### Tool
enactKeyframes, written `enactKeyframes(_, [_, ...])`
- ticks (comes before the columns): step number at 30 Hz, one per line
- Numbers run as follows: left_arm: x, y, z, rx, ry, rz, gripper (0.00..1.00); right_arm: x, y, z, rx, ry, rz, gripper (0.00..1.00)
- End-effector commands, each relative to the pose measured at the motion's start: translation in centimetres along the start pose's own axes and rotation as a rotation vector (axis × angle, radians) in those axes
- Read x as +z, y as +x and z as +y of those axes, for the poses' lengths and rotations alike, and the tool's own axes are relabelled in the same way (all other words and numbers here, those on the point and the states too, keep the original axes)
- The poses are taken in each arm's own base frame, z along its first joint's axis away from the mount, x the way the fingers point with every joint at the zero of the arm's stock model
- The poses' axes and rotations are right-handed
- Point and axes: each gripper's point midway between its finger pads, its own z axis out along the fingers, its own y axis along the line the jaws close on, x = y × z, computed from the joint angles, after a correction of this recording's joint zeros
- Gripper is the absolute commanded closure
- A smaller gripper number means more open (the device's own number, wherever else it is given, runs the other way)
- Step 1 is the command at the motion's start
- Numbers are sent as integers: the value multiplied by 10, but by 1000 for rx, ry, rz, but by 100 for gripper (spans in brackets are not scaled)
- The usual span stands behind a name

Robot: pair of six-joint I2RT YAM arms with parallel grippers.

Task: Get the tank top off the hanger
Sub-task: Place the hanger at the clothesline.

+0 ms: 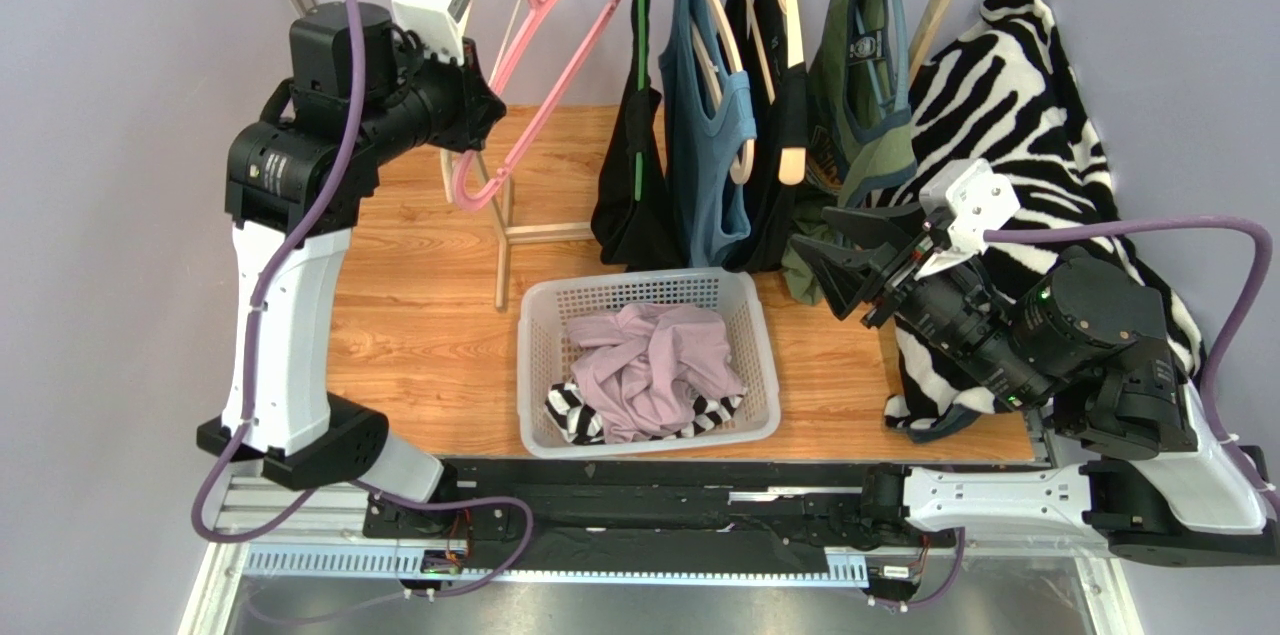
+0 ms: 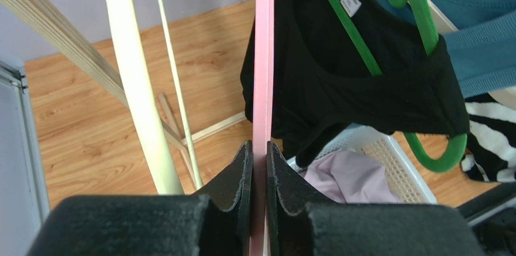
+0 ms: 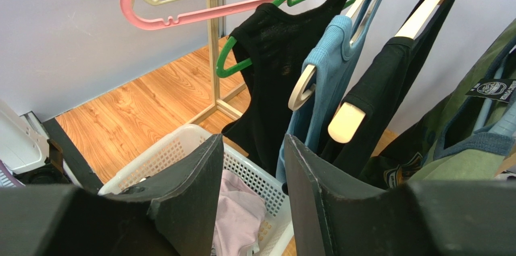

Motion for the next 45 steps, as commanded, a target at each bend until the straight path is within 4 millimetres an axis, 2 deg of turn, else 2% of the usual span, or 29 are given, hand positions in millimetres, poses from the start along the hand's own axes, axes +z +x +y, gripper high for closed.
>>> enactKeyframes(1, [6, -36, 8, -13, -42, -114, 100, 0, -2, 0, 21, 4, -15, 54])
enactKeyframes(4, [8, -51, 12, 7, -60, -158, 100, 2, 3, 3, 28, 0, -6, 54])
enactKeyframes(9, [14, -54, 11, 12, -59, -162, 100, 4, 12, 8, 41, -14, 5, 55])
enactKeyframes(16, [34, -28, 18, 11, -78, -65, 100, 0, 11, 5, 52, -9, -7, 55])
enactKeyframes(22, [44, -7, 22, 21, -86, 7, 100, 1, 5, 7, 67, -16, -17, 55])
enactKeyframes(26, [44, -1, 22, 25, -89, 24, 100, 9, 5, 13, 67, -22, -7, 55])
enactKeyframes(30, [40, -5, 22, 26, -89, 9, 100, 19, 3, 22, 61, -40, 3, 56])
enactKeyframes(36, [33, -31, 25, 13, -116, -74, 100, 35, 8, 44, 75, -92, 23, 58])
enactKeyframes(41, [29, -43, 26, 19, -130, -114, 100, 36, 17, 49, 102, -103, 33, 62])
enactKeyframes(45, [33, -40, 25, 23, -116, -100, 100, 35, 15, 49, 116, -105, 31, 62])
